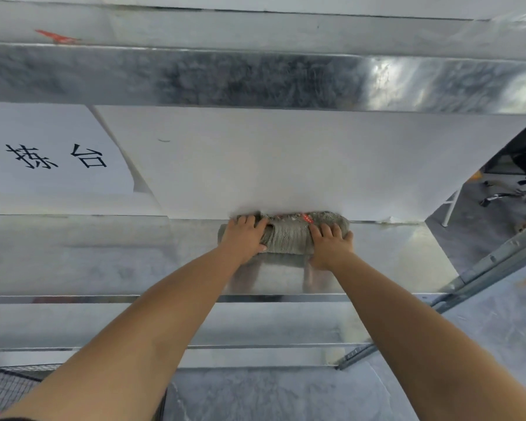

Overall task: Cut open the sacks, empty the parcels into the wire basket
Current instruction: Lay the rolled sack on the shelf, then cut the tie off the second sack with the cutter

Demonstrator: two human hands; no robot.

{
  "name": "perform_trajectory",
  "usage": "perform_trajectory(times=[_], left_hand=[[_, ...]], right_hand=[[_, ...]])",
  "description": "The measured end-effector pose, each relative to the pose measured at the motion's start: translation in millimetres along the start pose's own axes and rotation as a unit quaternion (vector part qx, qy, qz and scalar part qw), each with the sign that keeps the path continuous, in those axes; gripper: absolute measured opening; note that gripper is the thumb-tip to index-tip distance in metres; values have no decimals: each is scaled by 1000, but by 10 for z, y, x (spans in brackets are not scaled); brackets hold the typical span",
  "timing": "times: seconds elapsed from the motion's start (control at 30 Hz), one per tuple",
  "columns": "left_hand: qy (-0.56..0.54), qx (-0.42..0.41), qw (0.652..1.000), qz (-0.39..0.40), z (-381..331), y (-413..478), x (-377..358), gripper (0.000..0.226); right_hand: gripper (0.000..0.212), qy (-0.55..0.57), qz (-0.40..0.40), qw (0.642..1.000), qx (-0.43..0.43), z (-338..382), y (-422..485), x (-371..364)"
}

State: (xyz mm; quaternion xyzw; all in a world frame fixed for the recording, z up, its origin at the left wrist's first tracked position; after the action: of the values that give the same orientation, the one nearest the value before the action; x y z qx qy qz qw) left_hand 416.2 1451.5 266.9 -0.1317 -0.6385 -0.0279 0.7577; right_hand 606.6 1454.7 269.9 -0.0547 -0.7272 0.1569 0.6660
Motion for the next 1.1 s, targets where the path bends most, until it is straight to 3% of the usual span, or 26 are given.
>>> perform_trajectory(times=[0.17, 0.63, 1.1], left_hand=[[-13, 9, 1000, -15, 187, -250, 80, 67], [-15, -17, 999, -26, 453, -1003, 160, 60], [-31, 89, 995, -11, 747, -2455, -101, 57]], right_hand=[[88, 38, -4, 999, 6, -14, -144, 137], [78, 64, -75, 995, 14, 443, -795, 175], [79, 14, -113, 984, 140, 1331, -1697, 48]])
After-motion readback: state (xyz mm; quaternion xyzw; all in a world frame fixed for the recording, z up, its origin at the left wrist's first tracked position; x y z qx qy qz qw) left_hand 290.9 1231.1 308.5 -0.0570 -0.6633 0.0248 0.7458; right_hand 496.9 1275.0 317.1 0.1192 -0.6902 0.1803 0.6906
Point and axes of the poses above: each hand's wrist, its own y-axis towards the middle knuckle, its own x-axis out of the back of the hand, z = x × y, the point moved 1 cm from there along y, towards the middle knuckle, and after that the axes turned 2 degrees about y, right-handed, at the moved point
